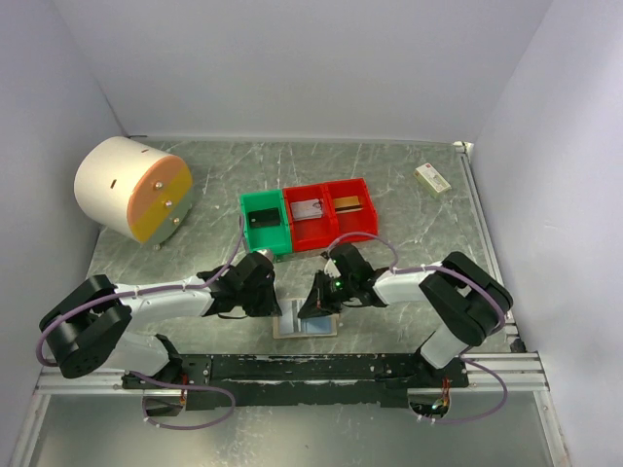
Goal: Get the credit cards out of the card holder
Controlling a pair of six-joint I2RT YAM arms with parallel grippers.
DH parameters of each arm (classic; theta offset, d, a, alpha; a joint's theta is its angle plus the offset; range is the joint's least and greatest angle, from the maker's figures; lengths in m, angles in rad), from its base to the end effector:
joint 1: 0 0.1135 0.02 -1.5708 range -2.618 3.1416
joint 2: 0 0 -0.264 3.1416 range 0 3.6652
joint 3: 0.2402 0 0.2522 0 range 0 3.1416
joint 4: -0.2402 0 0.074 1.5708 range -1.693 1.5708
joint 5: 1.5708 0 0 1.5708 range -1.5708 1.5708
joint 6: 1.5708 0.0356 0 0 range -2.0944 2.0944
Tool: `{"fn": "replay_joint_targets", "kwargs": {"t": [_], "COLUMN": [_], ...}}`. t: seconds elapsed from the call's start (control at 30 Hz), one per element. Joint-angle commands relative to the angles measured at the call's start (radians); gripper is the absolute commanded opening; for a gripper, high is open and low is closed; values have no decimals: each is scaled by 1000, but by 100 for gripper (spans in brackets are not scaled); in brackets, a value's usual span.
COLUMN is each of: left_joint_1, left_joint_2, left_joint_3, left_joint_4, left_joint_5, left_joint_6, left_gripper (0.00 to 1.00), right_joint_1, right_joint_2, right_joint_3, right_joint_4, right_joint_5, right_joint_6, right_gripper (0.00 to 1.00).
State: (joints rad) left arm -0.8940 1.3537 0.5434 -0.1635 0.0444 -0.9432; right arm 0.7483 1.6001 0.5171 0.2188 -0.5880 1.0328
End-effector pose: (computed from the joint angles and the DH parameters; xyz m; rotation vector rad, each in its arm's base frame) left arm 0.1472 -0.1858 0.1446 -0.0484 2.7272 -0.7038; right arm 0.1792 0.1933 0.1103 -0.0880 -2.8317 -1.3434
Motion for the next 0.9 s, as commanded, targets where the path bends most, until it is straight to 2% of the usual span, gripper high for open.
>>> {"fn": "replay_joint_targets", "kwargs": {"t": [0.0,0.13,0.4,0.7,0.87], "left_joint_1": [-7,-9,-9,-35,-40], "left_joint_2": [3,8,17,-78,-131], "left_joint_3": [-9,-15,-6,114,137], "left_joint_4": [-69,-72,-66,-207,-162], "left_joint_5": [-49,-52,-45,-111,-64], "left_joint_6": [5,3,7,39,50], "left_gripper": [22,21,22,39,46], "right_joint_1": [-45,-90,-93,-93,-92], "right_joint_2": [-52,-74,-44,-16,-6], "right_joint_3": [4,-17,-5,-11,-10], "right_joint_4": [-40,-64,-75,-52,-61], "right_joint_5": [-10,-58,-93,-61,-50], "right_joint_6": [-44,-93,-133,-109,-122], "right_gripper": [0,0,0,0,0]}}
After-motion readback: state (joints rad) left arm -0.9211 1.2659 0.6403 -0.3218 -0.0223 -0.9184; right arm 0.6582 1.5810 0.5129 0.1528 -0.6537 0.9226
